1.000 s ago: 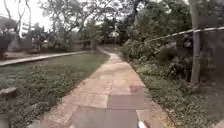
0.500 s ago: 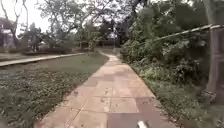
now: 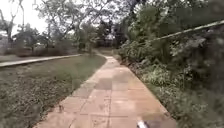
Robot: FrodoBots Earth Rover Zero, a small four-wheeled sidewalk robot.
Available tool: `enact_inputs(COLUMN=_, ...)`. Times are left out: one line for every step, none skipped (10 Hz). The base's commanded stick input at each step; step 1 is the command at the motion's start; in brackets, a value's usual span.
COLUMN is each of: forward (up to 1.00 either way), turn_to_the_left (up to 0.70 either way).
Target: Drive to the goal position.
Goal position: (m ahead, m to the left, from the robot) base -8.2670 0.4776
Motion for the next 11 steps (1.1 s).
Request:
enact_inputs(forward=1.00, turn_to_the_left=0.00)
enact_inputs(forward=1.00, turn_to_the_left=0.00)
enact_inputs(forward=1.00, turn_to_the_left=0.00)
enact_inputs(forward=1.00, turn_to_the_left=0.00)
enact_inputs(forward=1.00, turn_to_the_left=-0.08)
enact_inputs(forward=1.00, turn_to_the_left=-0.23)
enact_inputs(forward=1.00, turn_to_the_left=-0.30)
enact_inputs(forward=1.00, turn_to_the_left=0.00)
enact_inputs(forward=1.00, turn_to_the_left=0.00)
enact_inputs(forward=1.00, turn_to_the_left=0.00)
enact_inputs(forward=1.00, turn_to_the_left=0.00)
